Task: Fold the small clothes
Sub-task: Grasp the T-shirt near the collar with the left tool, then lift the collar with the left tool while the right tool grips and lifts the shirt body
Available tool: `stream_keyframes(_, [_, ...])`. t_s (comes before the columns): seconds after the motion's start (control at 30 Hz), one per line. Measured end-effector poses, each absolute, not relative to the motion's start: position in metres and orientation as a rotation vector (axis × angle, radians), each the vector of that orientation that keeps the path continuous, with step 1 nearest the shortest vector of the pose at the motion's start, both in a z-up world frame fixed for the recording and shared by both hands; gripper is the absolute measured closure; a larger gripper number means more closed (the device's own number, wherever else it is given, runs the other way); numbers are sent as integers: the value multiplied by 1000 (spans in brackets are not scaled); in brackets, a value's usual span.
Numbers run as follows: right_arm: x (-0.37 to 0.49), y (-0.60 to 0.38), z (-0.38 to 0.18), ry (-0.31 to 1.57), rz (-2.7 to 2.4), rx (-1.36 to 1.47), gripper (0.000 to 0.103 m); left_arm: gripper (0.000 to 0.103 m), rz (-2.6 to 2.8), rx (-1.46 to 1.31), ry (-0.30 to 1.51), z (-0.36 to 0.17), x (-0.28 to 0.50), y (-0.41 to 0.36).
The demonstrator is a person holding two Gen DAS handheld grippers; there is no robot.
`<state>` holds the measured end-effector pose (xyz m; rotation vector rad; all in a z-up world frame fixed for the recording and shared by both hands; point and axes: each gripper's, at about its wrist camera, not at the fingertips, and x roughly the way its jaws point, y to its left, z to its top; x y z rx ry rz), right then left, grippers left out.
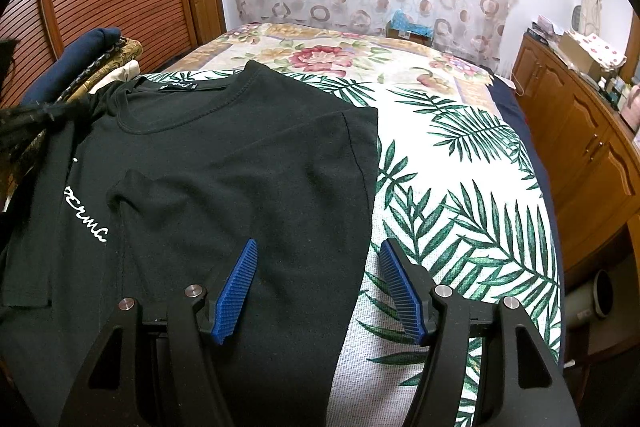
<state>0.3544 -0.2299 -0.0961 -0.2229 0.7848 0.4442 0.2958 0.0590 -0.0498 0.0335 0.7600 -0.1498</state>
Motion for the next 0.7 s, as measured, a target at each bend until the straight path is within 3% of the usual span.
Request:
stream_keyframes(0.47, [367,-240,-85,783,456,-220,36,97,-163,49,731,-40,294,61])
stream_keyframes(0.7, [415,-236,-83,832,483,-210,39,97,-177,42,707,-31,287,60])
